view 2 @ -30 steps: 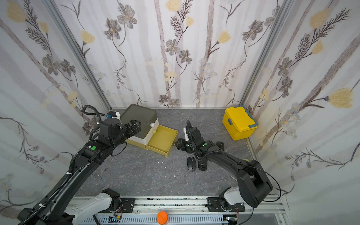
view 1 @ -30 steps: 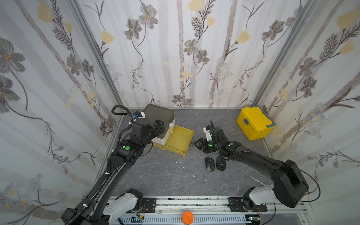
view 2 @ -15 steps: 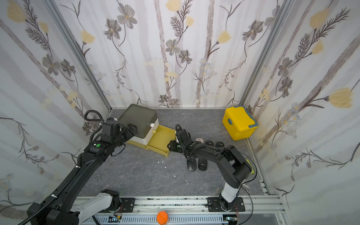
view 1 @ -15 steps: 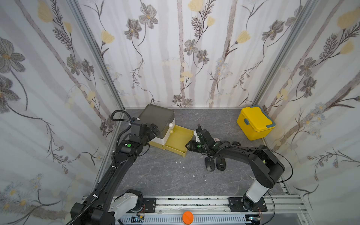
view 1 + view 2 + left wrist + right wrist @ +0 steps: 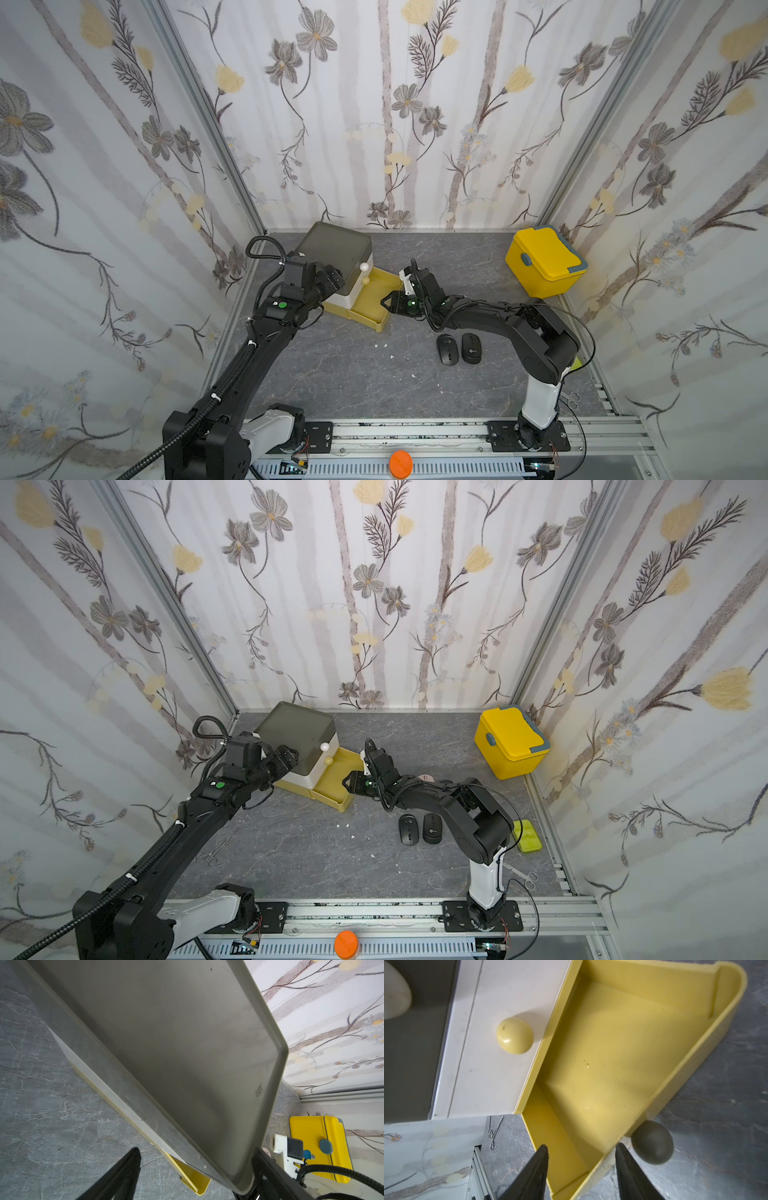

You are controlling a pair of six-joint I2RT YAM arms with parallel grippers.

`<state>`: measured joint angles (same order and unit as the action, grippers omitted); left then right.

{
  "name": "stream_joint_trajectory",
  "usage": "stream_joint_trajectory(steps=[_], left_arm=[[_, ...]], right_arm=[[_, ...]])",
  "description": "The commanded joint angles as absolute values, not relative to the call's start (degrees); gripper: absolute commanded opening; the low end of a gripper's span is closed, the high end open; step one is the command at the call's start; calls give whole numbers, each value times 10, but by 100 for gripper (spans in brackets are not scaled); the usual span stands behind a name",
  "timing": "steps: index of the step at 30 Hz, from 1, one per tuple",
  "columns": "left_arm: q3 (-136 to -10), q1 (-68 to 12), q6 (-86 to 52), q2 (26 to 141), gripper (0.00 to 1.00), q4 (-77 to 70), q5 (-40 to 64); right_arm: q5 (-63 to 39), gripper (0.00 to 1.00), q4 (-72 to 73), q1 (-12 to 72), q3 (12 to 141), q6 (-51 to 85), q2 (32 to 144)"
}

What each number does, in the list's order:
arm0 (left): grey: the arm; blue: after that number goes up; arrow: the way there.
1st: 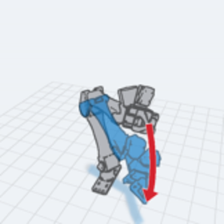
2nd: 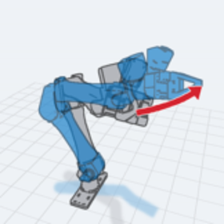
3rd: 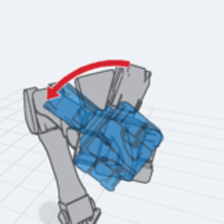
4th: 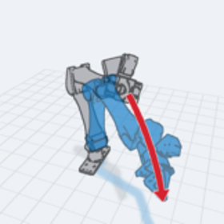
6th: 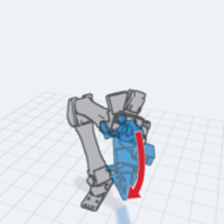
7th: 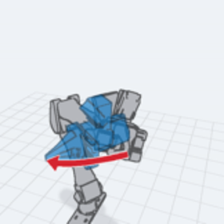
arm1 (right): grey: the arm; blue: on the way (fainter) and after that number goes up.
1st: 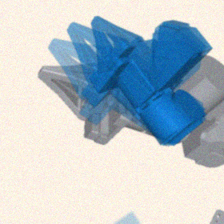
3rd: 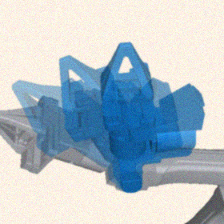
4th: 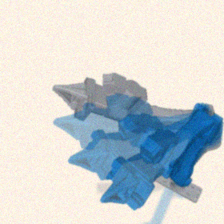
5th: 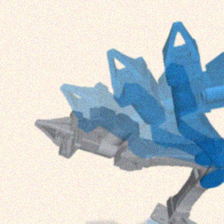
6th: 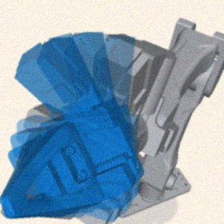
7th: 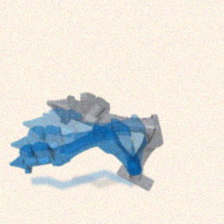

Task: Take the mice out of the drawer
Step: Close the drawer of the storage box.

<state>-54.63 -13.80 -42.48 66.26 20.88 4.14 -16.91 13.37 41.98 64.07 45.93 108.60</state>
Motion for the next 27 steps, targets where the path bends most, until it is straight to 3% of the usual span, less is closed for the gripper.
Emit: stream_joint_trajectory(steps=[1, 11, 18, 27], left_arm=[[-542, -137, -433, 666, 83, 177, 56], [-532, -137, -436, 670, 77, 174, 47], [-529, -136, -439, 671, 76, 173, 47], [-529, -136, -441, 681, 75, 163, 51]], right_arm=[[-198, 51, 184, 421, 660, 455, 1101], [-220, 47, 222, 411, 702, 433, 1136], [-197, 47, 187, 376, 645, 423, 1079], [-170, 37, 147, 350, 681, 415, 1146]])
